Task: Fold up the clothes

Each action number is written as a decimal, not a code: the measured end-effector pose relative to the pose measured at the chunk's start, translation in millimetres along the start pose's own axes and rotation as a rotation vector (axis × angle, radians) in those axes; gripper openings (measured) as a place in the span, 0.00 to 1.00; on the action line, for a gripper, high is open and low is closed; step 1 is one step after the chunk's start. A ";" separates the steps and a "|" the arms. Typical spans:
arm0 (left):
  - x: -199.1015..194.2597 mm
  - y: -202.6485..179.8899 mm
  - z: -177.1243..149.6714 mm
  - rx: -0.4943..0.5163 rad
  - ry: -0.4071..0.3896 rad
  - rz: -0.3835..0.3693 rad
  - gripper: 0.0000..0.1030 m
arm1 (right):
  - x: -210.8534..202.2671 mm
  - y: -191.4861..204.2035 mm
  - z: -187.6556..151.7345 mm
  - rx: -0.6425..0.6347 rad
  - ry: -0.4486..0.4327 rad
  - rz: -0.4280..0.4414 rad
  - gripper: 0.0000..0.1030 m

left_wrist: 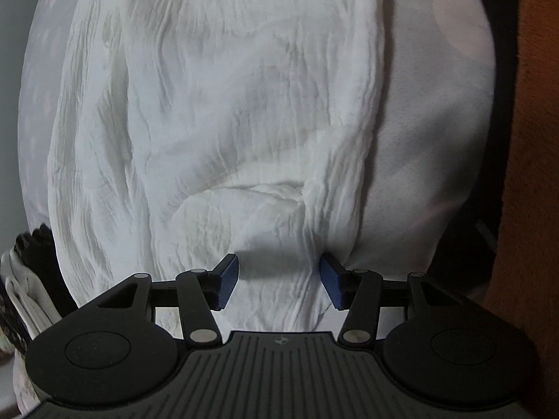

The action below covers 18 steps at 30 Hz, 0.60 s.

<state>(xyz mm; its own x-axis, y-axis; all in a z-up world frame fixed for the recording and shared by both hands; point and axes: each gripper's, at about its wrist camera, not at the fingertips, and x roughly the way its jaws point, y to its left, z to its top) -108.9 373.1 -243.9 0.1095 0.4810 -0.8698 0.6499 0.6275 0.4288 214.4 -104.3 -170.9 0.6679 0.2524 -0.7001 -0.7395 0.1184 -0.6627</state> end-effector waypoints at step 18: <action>19.8 30.3 -49.4 -0.148 0.009 0.083 0.13 | -4.0 -14.5 15.6 0.027 -0.027 -0.125 0.02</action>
<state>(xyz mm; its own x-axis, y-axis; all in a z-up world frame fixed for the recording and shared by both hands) -124.3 431.9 -236.1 0.1510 0.5400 -0.8280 0.5206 0.6686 0.5310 221.1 -92.1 -154.4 0.7526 0.2601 -0.6050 -0.6530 0.1764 -0.7365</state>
